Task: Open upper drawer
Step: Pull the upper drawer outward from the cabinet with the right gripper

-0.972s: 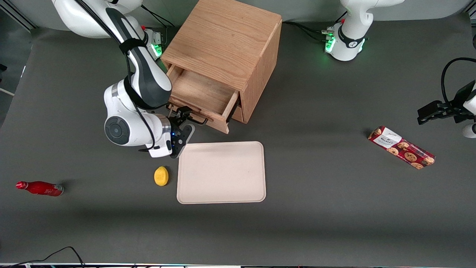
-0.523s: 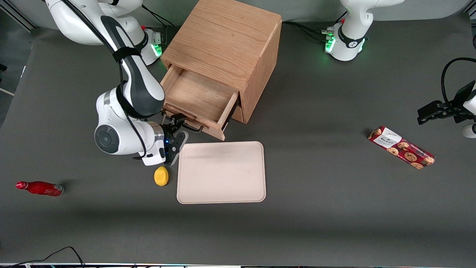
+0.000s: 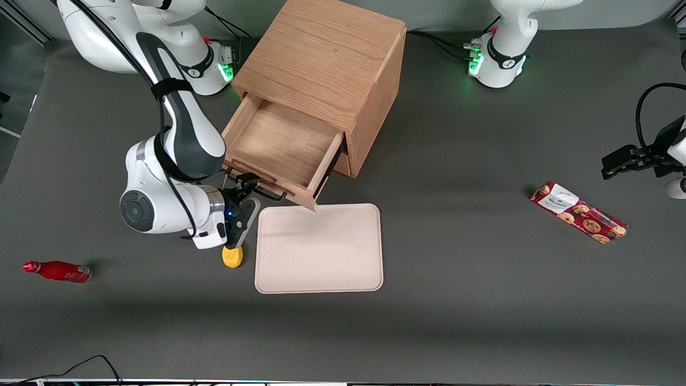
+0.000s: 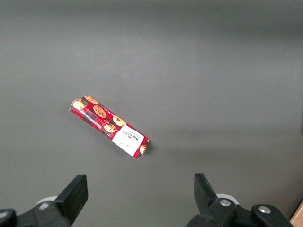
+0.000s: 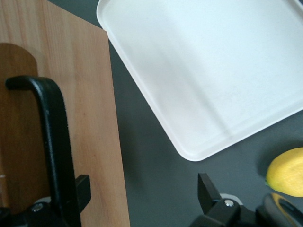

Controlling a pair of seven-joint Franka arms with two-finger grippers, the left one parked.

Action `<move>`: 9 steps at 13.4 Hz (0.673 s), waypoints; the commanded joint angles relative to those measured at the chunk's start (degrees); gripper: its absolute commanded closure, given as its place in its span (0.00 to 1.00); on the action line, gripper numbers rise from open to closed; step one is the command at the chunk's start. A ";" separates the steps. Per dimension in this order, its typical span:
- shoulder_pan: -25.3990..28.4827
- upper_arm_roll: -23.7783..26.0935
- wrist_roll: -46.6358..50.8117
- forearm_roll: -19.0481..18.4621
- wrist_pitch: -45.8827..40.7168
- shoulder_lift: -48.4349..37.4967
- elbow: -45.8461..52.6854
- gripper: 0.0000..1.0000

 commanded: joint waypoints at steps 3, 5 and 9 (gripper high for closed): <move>-2.38 -0.20 -4.37 -1.56 -1.25 2.63 2.87 0.00; -2.73 -0.20 -4.81 -2.34 -1.51 2.89 3.66 0.00; -3.70 -0.20 -5.69 -2.70 -3.00 4.30 6.12 0.00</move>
